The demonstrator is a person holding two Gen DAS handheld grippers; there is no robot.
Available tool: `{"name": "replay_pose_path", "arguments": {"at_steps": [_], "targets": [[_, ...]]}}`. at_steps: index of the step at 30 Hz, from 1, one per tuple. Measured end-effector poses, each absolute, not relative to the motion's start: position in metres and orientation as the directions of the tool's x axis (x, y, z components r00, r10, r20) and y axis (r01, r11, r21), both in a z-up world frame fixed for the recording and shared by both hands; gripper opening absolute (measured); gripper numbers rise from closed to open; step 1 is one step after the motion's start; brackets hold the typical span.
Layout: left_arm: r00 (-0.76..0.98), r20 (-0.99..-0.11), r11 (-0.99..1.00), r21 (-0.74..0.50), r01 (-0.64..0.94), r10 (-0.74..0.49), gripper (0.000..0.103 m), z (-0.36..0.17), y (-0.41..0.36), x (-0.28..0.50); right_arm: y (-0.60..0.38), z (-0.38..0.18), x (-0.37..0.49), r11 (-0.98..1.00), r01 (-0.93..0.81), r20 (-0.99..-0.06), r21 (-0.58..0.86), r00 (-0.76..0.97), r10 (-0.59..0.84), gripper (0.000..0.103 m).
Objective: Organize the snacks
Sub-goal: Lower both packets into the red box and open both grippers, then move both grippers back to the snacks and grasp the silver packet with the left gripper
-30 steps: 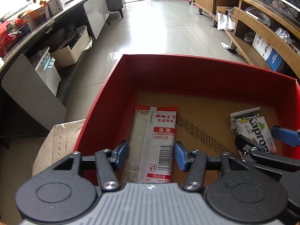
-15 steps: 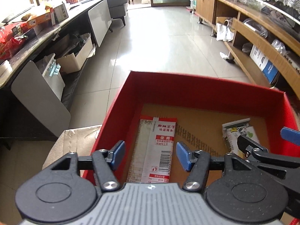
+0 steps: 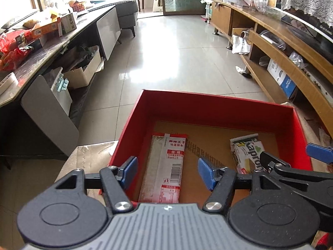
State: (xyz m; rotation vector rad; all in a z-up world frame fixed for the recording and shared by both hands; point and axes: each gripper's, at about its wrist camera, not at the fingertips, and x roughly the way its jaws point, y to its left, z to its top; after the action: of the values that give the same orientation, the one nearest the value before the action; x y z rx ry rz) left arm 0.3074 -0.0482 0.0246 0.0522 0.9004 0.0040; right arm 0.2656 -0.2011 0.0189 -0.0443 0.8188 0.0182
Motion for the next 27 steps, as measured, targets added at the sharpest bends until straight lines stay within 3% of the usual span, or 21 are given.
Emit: {"name": "replay_pose_path", "arguments": {"at_steps": [27], "targets": [[0.618,-0.784,0.998,-0.019,0.067,-0.057,0.063,0.043,-0.030,0.223,-0.194,0.048,0.189,0.997,-0.043,-0.739,-0.068,0.673,-0.021,0.089]]}}
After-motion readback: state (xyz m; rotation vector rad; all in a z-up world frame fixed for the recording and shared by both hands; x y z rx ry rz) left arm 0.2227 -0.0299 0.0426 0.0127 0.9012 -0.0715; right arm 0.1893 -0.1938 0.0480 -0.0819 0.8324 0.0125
